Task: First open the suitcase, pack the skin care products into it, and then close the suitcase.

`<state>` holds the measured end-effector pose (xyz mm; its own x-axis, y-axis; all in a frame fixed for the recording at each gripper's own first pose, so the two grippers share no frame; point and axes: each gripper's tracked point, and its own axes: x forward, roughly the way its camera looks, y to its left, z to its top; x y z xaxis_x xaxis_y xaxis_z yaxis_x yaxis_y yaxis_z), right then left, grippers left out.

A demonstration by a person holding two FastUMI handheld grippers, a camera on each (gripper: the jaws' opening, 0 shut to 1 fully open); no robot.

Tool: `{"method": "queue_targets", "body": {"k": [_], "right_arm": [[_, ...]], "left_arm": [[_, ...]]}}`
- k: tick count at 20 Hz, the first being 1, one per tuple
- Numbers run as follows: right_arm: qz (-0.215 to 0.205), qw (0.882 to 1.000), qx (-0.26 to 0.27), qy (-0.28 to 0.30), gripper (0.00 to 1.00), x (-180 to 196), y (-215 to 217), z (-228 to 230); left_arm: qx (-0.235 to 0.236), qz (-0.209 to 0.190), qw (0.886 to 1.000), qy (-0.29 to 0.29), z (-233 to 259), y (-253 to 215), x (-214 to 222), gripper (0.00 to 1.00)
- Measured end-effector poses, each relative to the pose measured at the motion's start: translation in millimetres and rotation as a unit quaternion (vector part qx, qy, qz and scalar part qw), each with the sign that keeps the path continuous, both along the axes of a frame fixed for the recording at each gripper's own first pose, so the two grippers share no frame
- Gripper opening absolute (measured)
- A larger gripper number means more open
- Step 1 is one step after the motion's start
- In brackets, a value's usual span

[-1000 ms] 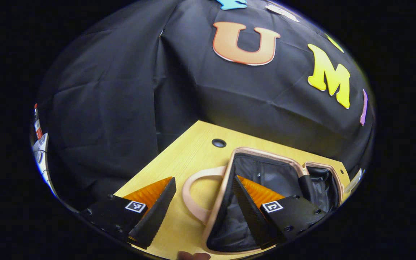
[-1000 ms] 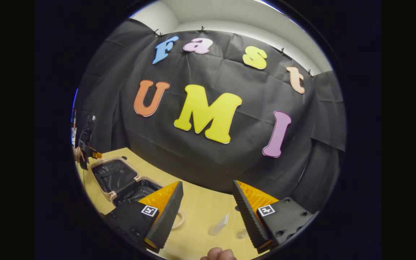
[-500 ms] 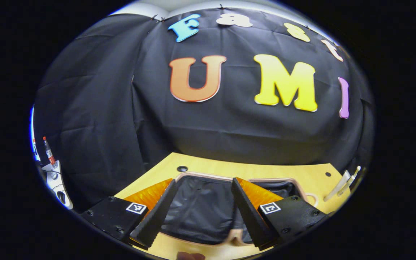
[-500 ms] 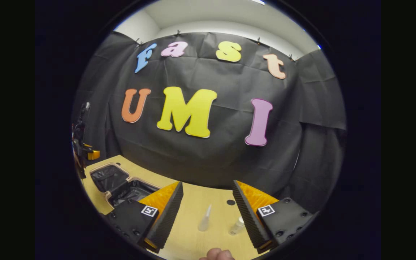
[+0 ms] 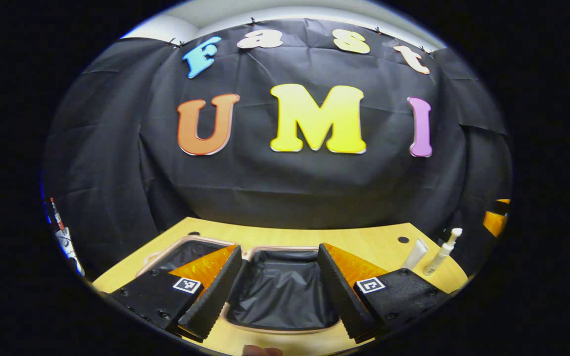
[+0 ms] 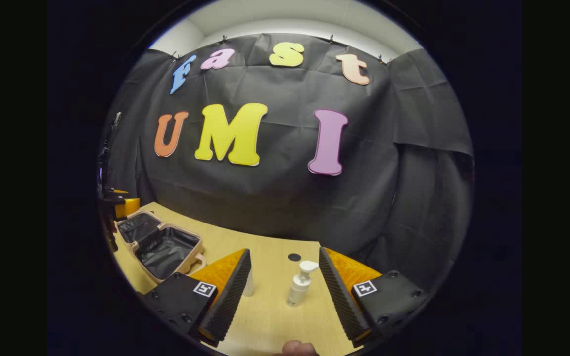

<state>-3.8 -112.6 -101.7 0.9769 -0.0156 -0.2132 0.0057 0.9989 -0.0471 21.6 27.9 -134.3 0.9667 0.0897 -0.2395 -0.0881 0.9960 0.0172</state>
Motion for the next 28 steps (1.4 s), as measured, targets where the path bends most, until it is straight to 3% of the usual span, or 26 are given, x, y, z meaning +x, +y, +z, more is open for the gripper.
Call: {"method": "queue_targets", "body": {"k": [6,12,18,28], "right_arm": [[-0.016,0.999,-0.007,0.037,0.81,-8.7,-49.1,-24.2],[-0.045,0.997,-0.013,0.055,0.82,-25.9,-88.5,-37.9],[-0.063,0.995,-0.028,0.076,0.82,-46.8,-116.2,-47.6],[-0.056,0.994,-0.008,0.089,0.82,-41.8,-108.4,-57.7]], "left_arm": [[-0.003,-0.102,0.994,0.029,-34.1,-123.8,1.3,0.98],[-0.016,-0.172,0.983,0.058,-79.9,-211.2,12.0,0.98],[-0.018,-0.195,0.975,0.109,-146.4,-257.8,39.7,0.99],[-0.021,-0.176,0.973,0.15,-221.4,-274.5,104.0,0.98]]}}
